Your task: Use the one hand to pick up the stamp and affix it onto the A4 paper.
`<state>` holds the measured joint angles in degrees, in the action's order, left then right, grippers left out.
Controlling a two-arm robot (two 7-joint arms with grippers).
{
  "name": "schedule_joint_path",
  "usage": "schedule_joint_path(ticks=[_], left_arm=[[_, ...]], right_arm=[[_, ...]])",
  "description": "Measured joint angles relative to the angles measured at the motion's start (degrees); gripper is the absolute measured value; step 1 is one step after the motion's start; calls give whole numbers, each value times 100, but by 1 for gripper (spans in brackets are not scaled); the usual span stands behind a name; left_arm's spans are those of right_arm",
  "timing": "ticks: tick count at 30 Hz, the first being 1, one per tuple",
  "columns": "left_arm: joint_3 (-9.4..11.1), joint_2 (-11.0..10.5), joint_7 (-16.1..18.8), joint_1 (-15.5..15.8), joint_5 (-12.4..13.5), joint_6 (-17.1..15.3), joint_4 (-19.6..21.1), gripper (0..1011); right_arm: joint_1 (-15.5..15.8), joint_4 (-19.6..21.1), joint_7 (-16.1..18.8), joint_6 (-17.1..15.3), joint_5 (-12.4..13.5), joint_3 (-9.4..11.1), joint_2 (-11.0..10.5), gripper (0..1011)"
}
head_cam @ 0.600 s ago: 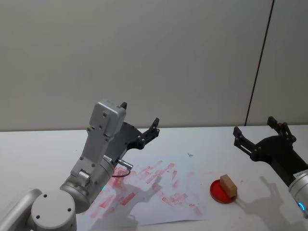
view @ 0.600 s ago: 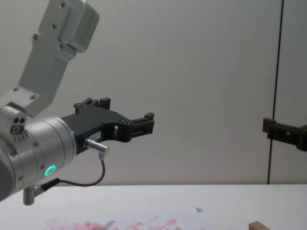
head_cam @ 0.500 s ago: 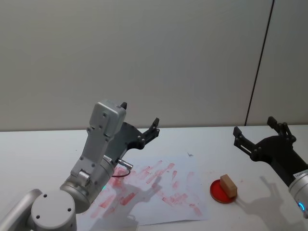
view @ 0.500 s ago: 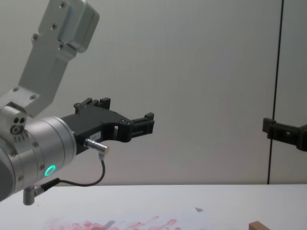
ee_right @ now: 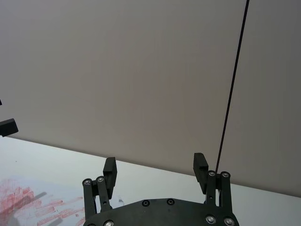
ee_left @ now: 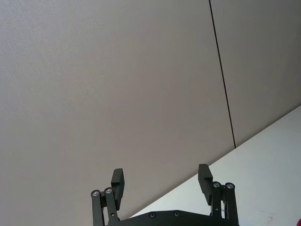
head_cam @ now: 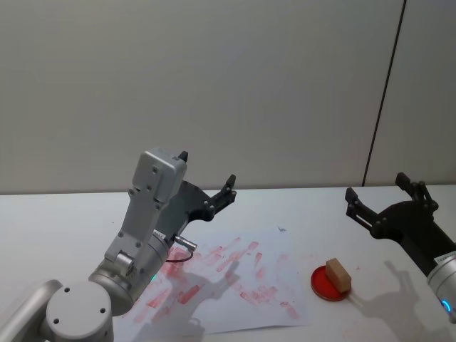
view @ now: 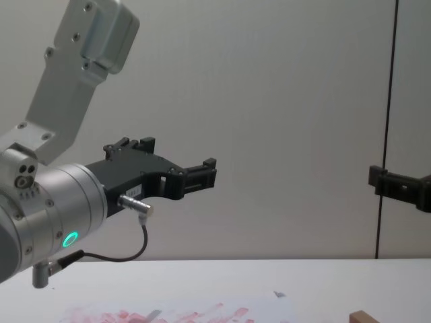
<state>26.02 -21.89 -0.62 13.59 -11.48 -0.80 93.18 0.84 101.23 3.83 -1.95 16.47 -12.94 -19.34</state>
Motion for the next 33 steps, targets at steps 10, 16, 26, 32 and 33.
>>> schedule_joint_path(ticks=[10, 16, 26, 32, 33], left_arm=[[0, 0, 0, 0, 0, 0, 0, 1001], [0, 0, 0, 0, 0, 0, 0, 1001], [0, 0, 0, 0, 0, 0, 0, 1001], [0, 0, -1, 0, 0, 0, 0, 1001], [0, 0, -1, 0, 0, 0, 0, 1001]], right_arm=[[0, 0, 0, 0, 0, 0, 0, 1001], [0, -1, 1, 0, 0, 0, 0, 1001], [143, 102, 9, -168, 111, 75, -132, 1001], [344, 242, -27, -427, 230, 144, -287, 1001], [368, 257, -35, -475, 249, 152, -305, 1001]])
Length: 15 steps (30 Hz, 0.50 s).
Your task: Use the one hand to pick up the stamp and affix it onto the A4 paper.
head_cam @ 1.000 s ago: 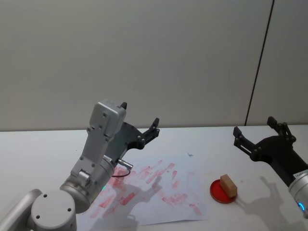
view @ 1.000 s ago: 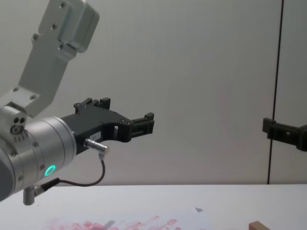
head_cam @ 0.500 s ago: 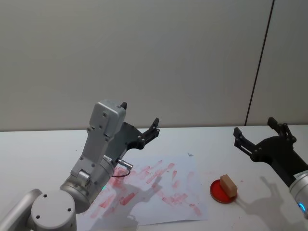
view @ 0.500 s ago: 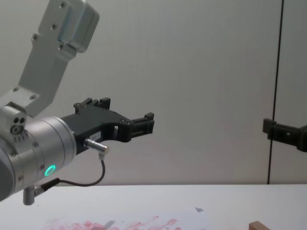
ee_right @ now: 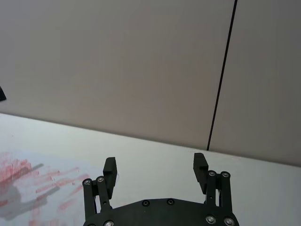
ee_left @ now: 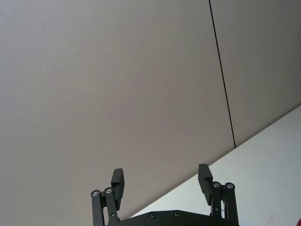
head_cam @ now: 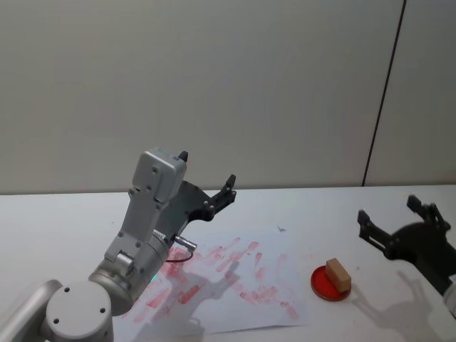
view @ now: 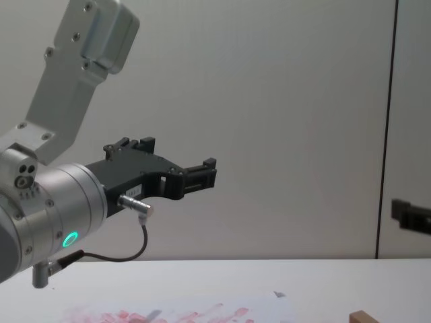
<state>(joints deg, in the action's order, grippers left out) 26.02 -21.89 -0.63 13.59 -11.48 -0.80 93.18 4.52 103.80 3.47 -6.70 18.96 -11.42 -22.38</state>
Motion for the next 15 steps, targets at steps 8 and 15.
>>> schedule_joint_path(ticks=[8, 15], left_arm=[[0, 0, 0, 0, 0, 0, 0, 1001], [0, 0, 0, 0, 0, 0, 0, 1001]], right_arm=[[197, 93, -23, -437, 78, 22, -104, 1001], [187, 1, 31, -738, -95, -97, -6, 1001]])
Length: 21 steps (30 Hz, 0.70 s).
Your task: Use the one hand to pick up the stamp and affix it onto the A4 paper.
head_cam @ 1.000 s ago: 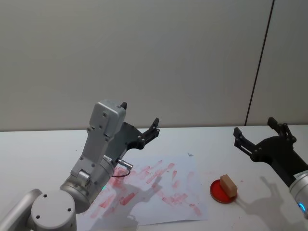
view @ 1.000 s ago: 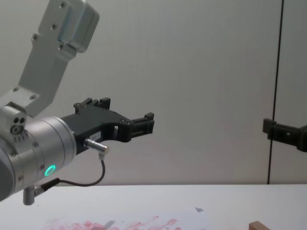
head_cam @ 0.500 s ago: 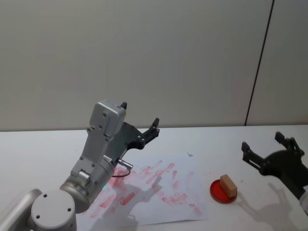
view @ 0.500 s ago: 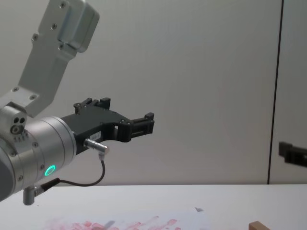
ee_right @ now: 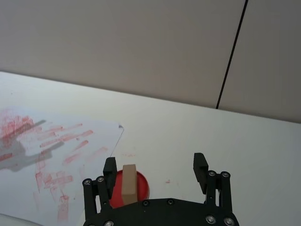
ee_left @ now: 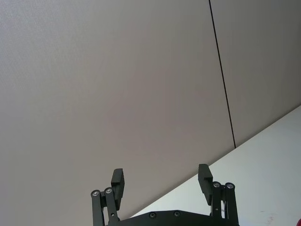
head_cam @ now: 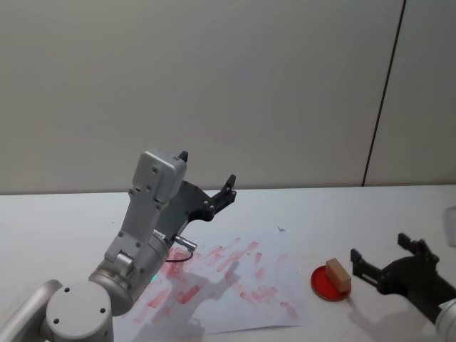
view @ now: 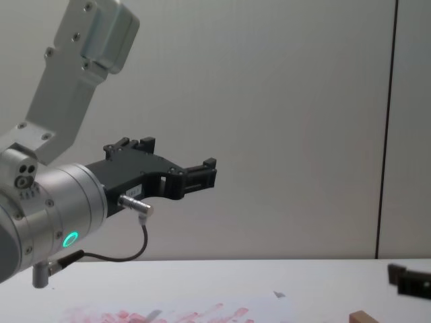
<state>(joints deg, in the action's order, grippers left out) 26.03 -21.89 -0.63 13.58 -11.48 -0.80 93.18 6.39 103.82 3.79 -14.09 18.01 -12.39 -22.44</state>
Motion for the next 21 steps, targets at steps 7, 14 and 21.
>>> schedule_joint_path(ticks=[7, 14, 21], left_arm=[[0, 0, 1, 0, 0, 0, 0, 1001], [0, 0, 1, 0, 0, 0, 0, 1001], [0, 0, 1, 0, 0, 0, 0, 1001]], right_arm=[[-175, -278, 74, -228, -306, -153, 217, 1001], [-387, -597, 112, -341, -575, -281, 441, 1001], [-623, -957, 162, -393, -822, -397, 665, 1001]])
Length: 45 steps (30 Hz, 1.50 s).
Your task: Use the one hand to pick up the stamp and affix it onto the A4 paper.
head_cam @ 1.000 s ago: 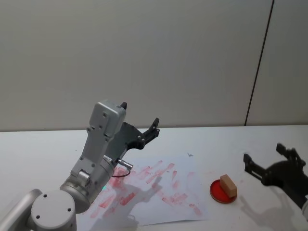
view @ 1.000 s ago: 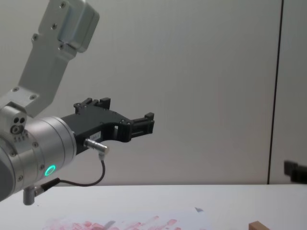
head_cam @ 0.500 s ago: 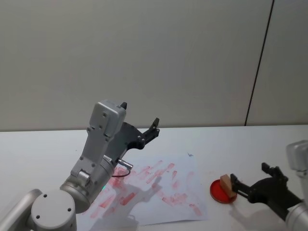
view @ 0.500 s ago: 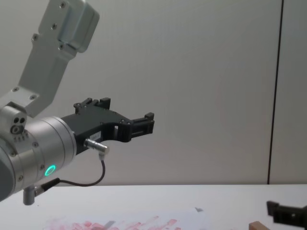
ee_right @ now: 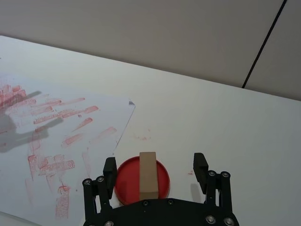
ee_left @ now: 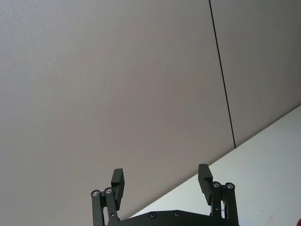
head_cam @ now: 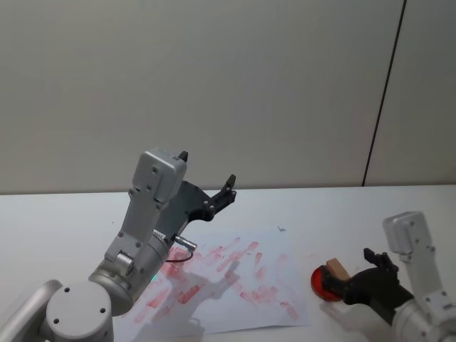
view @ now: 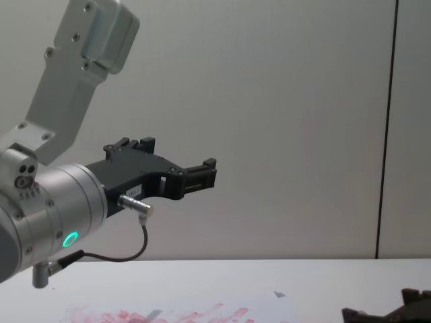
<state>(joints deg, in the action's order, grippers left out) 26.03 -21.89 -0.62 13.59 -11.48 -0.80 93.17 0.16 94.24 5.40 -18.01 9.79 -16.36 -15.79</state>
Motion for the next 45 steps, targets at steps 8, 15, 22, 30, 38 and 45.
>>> schedule_joint_path(ticks=[8, 15, 22, 30, 38, 45], left_arm=[[0, 0, 0, 0, 0, 0, 0, 1001], [0, 0, 0, 0, 0, 0, 0, 1001], [0, 0, 0, 0, 0, 0, 0, 1001], [0, 0, 0, 0, 0, 0, 0, 1001], [0, 0, 0, 0, 0, 0, 0, 1001], [0, 0, 0, 0, 0, 0, 0, 1001]], right_arm=[[-219, -351, 71, -51, -233, -106, 204, 1001], [-332, -550, 92, -80, -368, -163, 316, 1001], [-395, -665, 101, -98, -440, -193, 378, 942], [-435, -735, 108, -108, -490, -211, 418, 755], [-460, -775, 112, -113, -519, -222, 440, 491], [-469, -795, 114, -117, -530, -226, 451, 290]])
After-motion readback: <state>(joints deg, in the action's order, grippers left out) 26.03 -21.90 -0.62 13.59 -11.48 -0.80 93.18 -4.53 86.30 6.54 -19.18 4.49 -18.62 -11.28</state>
